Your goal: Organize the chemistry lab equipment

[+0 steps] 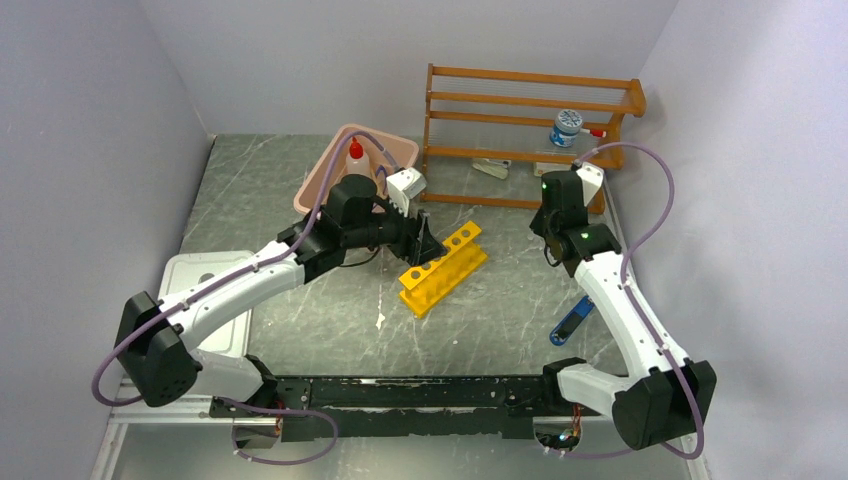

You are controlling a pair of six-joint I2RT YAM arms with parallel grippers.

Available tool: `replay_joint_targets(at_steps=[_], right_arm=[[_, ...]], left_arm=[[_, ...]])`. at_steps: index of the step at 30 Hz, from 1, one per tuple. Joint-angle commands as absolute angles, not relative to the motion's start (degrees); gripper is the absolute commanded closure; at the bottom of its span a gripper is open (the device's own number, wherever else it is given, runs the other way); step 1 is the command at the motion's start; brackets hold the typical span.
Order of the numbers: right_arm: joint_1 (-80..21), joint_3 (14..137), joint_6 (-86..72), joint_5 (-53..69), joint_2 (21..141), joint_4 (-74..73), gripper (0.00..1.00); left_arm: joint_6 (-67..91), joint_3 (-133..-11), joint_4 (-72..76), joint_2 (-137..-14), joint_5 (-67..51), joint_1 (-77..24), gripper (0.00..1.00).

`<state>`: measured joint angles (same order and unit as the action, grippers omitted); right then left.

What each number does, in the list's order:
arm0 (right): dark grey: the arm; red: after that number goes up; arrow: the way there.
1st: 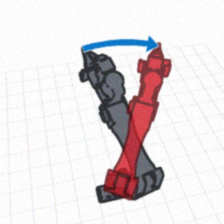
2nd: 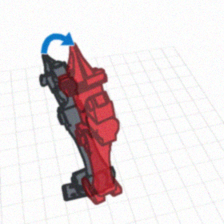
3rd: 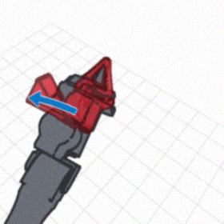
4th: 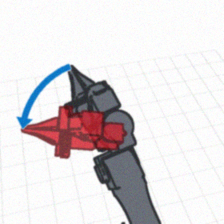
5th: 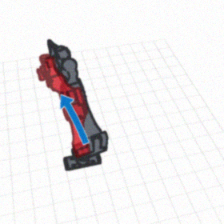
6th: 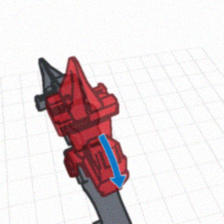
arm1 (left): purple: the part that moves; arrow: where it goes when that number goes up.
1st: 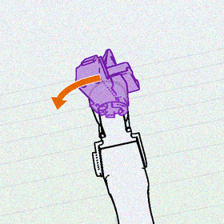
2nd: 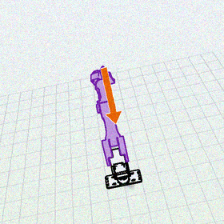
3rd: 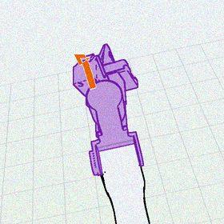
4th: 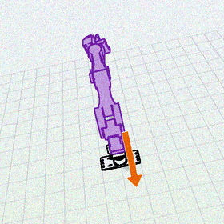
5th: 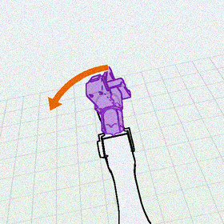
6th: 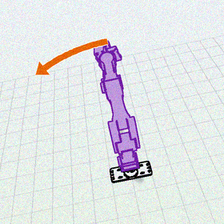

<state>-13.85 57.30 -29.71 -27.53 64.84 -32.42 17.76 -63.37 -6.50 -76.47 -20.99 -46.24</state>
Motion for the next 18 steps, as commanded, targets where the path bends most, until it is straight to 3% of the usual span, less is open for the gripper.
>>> replay_joint_targets(at_steps=[1,9,18], right_arm=[[-12.73,53.73,-29.27,-35.71,65.81,-24.43,0.90],[-10.92,50.55,-23.94,-36.86,69.20,-15.81,0.89],[-3.82,46.95,-22.34,-27.90,72.93,-7.68,0.89]], left_arm=[[19.29,-61.48,-6.60,-73.20,-19.29,-46.23,0.29],[20.92,-60.67,-5.41,-71.29,-18.30,-46.23,0.28],[21.85,-61.23,-4.66,-73.21,-19.66,-46.23,0.29]])
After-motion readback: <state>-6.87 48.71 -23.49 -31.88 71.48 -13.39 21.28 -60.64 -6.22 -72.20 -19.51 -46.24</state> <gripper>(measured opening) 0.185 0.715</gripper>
